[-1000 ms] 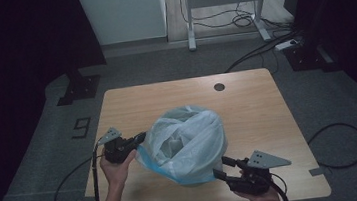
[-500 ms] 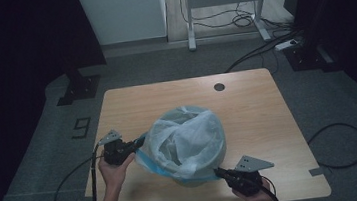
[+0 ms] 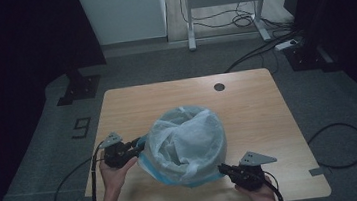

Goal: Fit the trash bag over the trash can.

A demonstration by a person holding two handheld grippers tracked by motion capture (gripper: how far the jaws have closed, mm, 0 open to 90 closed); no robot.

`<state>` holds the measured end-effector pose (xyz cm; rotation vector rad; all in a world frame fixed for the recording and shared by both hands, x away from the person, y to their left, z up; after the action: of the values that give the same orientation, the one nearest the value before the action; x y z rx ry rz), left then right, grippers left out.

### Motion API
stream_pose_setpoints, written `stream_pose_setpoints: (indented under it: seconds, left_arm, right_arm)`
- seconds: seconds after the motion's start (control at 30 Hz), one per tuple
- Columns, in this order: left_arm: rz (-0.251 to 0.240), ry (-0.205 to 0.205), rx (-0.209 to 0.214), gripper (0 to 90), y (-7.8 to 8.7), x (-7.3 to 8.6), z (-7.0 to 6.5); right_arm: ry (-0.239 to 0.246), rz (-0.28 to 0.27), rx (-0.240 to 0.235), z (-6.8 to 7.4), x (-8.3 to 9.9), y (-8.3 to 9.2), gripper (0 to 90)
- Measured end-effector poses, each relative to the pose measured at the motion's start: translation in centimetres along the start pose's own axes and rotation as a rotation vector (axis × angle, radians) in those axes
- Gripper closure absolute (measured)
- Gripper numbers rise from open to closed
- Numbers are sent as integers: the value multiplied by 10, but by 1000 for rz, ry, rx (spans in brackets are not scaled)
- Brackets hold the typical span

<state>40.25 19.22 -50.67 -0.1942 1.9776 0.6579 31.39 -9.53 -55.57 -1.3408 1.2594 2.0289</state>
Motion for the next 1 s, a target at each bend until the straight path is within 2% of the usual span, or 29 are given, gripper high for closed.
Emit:
stream_pose_setpoints:
  seconds: [0.07, 0.13, 0.23, 0.33, 0.43, 0.5, 0.63, 0.7, 0.73, 0.8, 0.9, 1.0]
  left_arm:
    - [-29, -7, -4, 414, 9, -4, 0]
    - [-43, -15, 4, 330, 18, -7, -2]
    - [-47, -44, 4, 206, 27, -10, -5]
    - [-69, -52, 50, 115, 31, -15, -10]
    - [-74, -36, 77, 22, 29, -20, -13]
    - [-63, -36, 67, 0, 26, -25, -14]
    - [-37, -8, 34, 0, 19, -32, -11]
    - [3, -2, 4, 0, 15, -33, -9]
    - [15, -7, -12, 0, 14, -34, -9]
    - [29, -21, -9, 0, 12, -34, -11]
    - [30, -37, -25, 0, 14, -35, -12]
    - [0, -54, -21, 5, 24, -39, -15]
  right_arm:
    - [-4, -23, -7, 1, -4, 5, 781]
    - [-9, -34, -6, 1, -6, 8, 723]
    - [-22, -48, -7, 1, -9, 12, 684]
    - [-33, -52, -16, 2, -10, 14, 673]
    - [-37, -54, -17, 3, -12, 14, 660]
    - [-38, -56, -17, 5, -13, 14, 658]
    - [-29, -55, -11, 6, -15, 14, 657]
    - [-27, -50, -9, 6, -15, 14, 656]
    - [-26, -49, -8, 6, -15, 13, 655]
    - [-25, -49, -8, 6, -15, 13, 654]
    - [-23, -49, -7, 7, -14, 14, 648]
    - [-24, -54, -5, 7, -15, 17, 613]
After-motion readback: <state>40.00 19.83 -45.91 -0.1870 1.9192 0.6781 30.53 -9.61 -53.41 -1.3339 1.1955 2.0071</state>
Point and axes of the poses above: each handheld gripper's, and its own axes: y roughly backward along the jaws, x roughly out of its underside, z roughly to its left, the point moved 10 cm from there along -y, roughly forward along the jaws, and after that the axes turned 15 degrees about x, right-handed, at the moved point
